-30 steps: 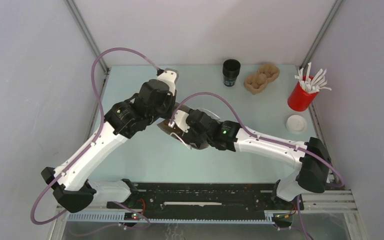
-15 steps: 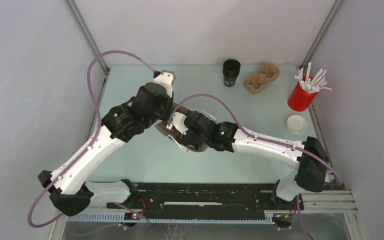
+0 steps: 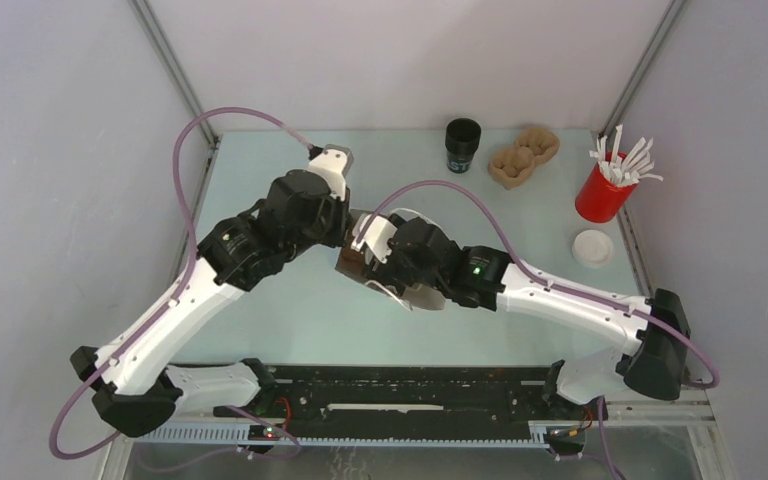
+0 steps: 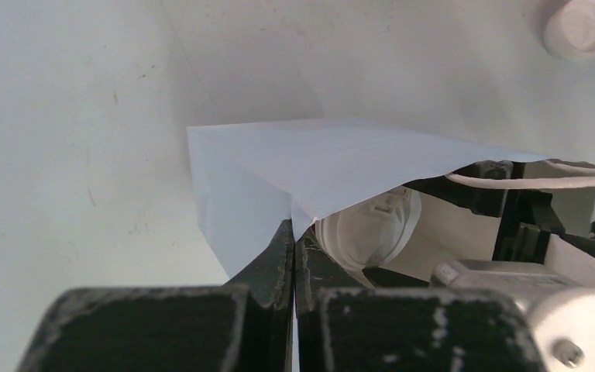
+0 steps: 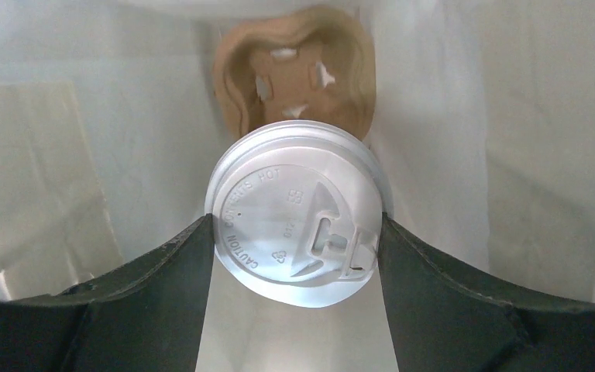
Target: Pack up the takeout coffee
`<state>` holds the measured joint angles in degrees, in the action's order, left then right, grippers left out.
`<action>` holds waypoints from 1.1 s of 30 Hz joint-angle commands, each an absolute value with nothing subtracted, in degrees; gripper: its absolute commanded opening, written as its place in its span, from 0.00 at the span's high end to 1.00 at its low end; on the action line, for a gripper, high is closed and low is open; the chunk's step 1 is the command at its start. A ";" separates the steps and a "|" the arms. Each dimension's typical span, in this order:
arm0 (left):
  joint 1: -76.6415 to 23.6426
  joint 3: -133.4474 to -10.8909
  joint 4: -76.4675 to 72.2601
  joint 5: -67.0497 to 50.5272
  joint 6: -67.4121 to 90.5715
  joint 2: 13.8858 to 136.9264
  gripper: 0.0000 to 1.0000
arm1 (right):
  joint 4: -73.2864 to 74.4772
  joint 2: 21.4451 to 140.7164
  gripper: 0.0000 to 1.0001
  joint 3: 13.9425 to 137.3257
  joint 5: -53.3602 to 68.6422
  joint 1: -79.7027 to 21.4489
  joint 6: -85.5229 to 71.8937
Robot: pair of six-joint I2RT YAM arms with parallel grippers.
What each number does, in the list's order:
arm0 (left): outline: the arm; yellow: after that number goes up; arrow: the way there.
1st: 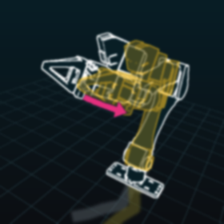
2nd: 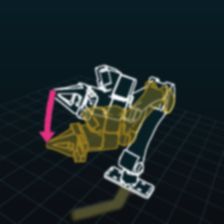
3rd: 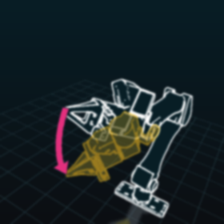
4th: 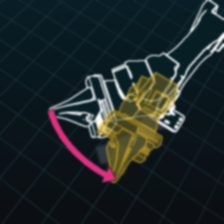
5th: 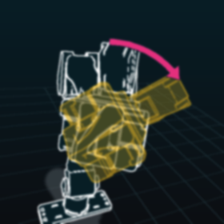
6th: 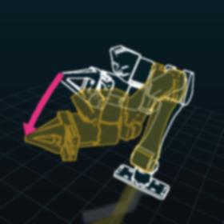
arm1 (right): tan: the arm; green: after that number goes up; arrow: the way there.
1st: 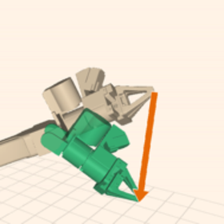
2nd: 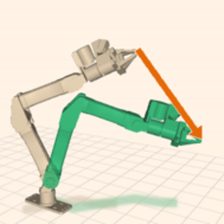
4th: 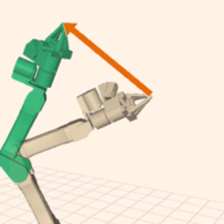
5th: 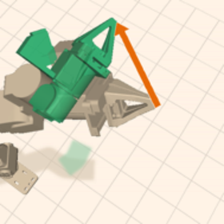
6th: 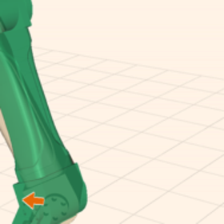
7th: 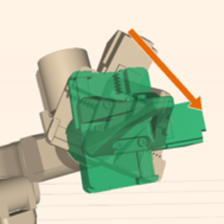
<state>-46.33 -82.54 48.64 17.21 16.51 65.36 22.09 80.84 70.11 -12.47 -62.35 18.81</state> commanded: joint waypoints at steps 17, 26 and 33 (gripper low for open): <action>-48.52 -74.99 41.87 15.21 15.30 66.05 1.00 | 32.80 77.16 0.49 69.09 -26.27 -65.43 16.53; -48.58 -68.03 40.99 16.72 16.80 62.78 1.00 | 29.78 79.45 0.48 68.82 -24.61 -65.83 17.52; -48.80 -62.71 39.34 16.34 17.76 59.78 1.00 | 23.58 78.80 0.47 67.42 -17.64 -66.56 16.82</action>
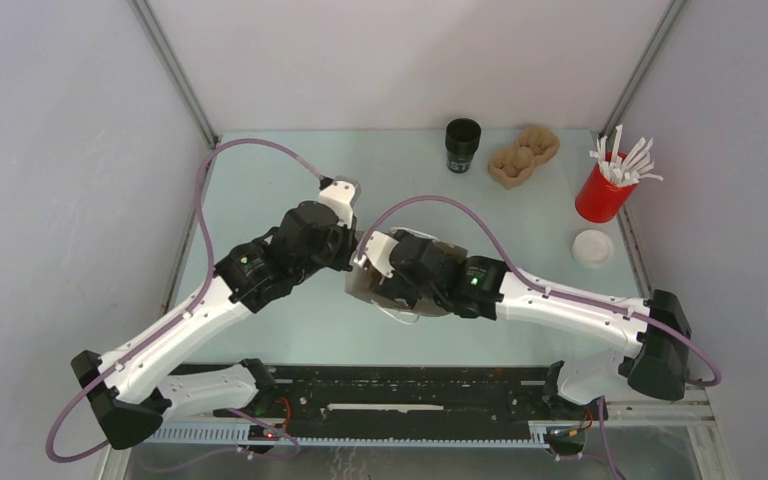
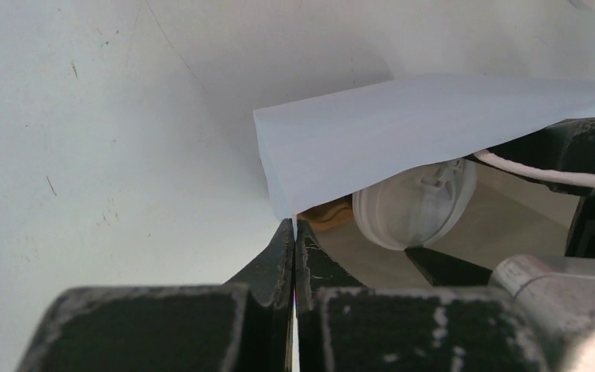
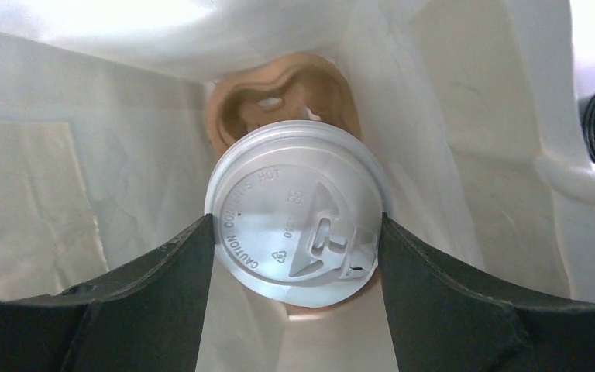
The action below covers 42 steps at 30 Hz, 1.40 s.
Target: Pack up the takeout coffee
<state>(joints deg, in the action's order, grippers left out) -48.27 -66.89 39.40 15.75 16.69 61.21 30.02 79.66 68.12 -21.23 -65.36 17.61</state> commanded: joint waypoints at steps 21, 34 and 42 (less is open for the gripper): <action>-51.04 -58.60 39.55 18.59 19.05 57.10 1.00 | 30.70 76.01 0.46 64.09 -22.93 -70.39 25.05; -50.98 -57.89 39.58 19.34 18.46 56.63 1.00 | 40.33 79.87 0.46 67.23 -29.65 -70.55 27.43; -50.99 -58.54 39.73 18.87 17.78 57.03 1.00 | 39.07 82.99 0.46 67.24 -31.81 -68.33 27.45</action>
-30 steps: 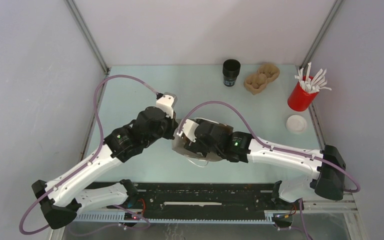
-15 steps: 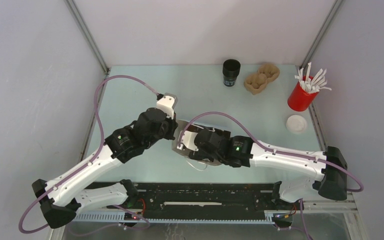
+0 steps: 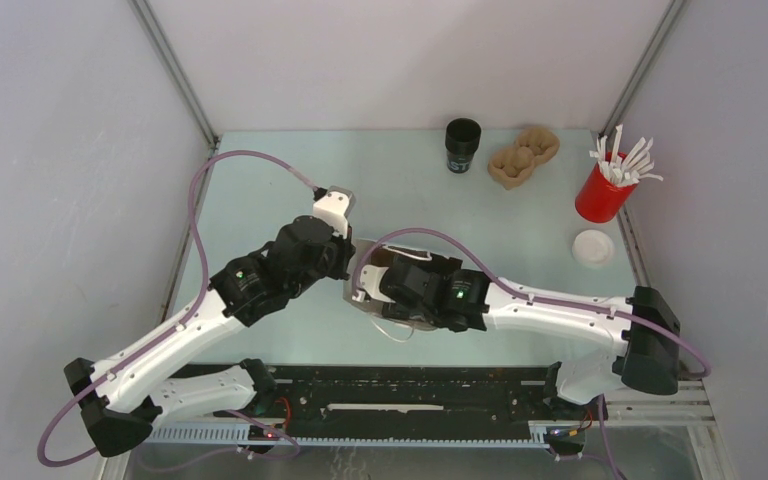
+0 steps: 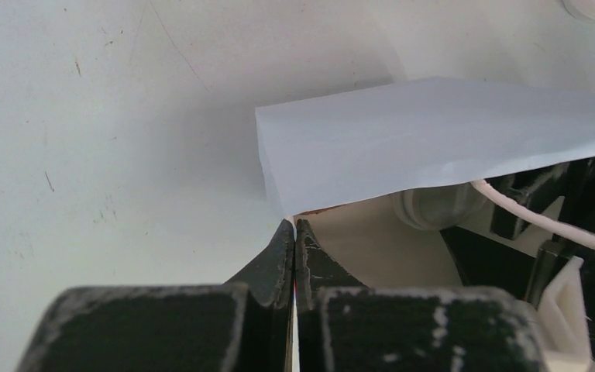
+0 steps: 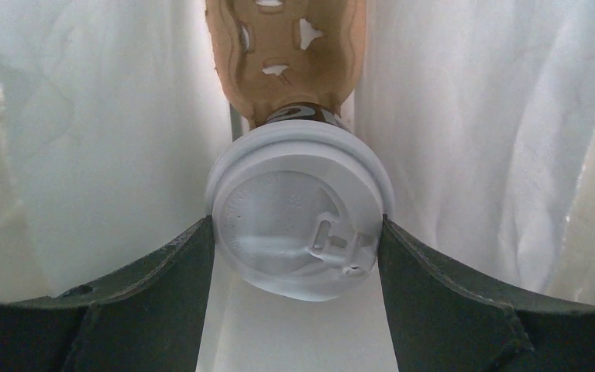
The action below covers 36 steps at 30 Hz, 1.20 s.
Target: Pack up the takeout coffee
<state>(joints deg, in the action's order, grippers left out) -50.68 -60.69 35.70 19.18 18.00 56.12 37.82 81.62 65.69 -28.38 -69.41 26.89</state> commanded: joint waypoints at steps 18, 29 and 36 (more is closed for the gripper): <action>-50.99 -60.69 40.68 19.57 17.40 59.09 1.00 | 41.63 78.91 0.47 70.06 -29.92 -67.16 27.19; -50.99 -63.05 41.58 20.63 16.92 59.04 1.00 | 42.64 83.07 0.48 69.70 -28.34 -67.17 25.49; -50.98 -65.38 41.88 21.80 15.92 58.97 1.00 | 43.12 84.94 0.47 69.77 -27.69 -66.26 25.65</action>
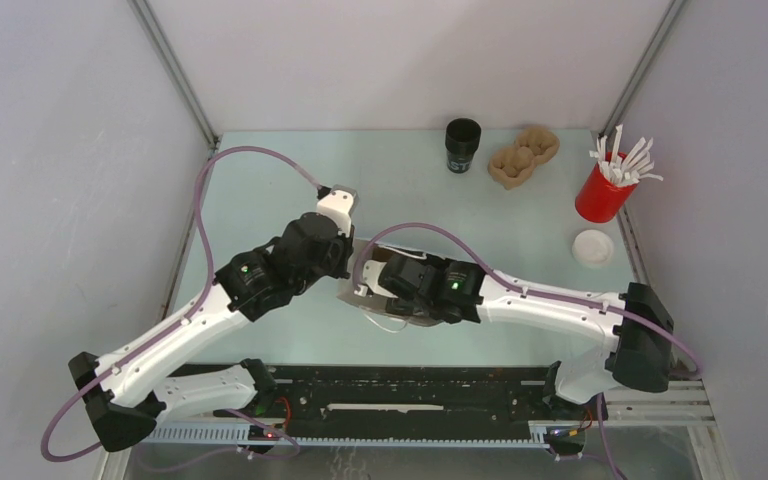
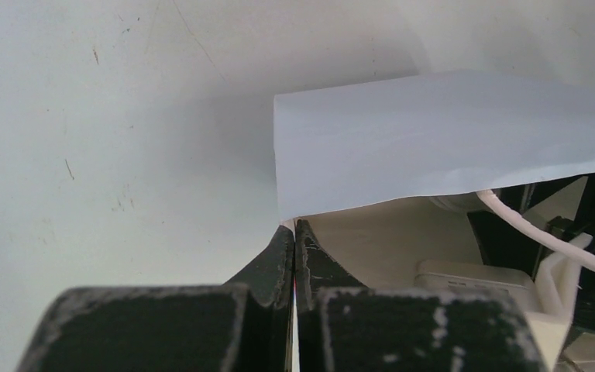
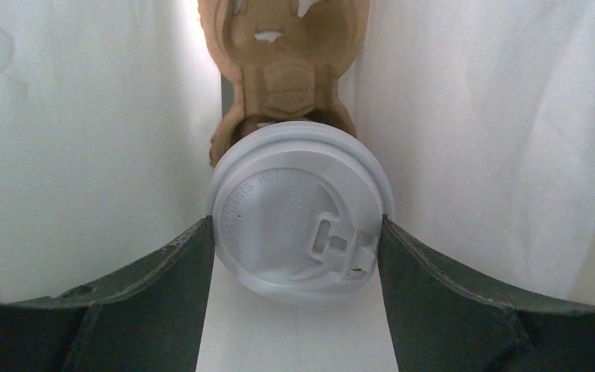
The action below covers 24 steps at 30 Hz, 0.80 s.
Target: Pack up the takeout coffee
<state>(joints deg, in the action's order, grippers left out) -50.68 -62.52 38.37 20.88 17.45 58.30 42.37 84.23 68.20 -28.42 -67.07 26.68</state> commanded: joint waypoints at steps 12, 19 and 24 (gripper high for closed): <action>-51.04 -65.28 41.73 23.35 15.82 57.85 1.00 | 36.15 77.64 0.49 68.64 -21.61 -61.61 22.74; -50.99 -67.42 41.60 25.47 14.24 57.76 1.00 | 31.48 75.65 0.49 67.99 -17.30 -59.70 21.43; -50.16 -67.75 41.35 26.34 13.71 57.68 1.00 | 30.83 76.83 0.48 68.00 -16.19 -59.50 21.93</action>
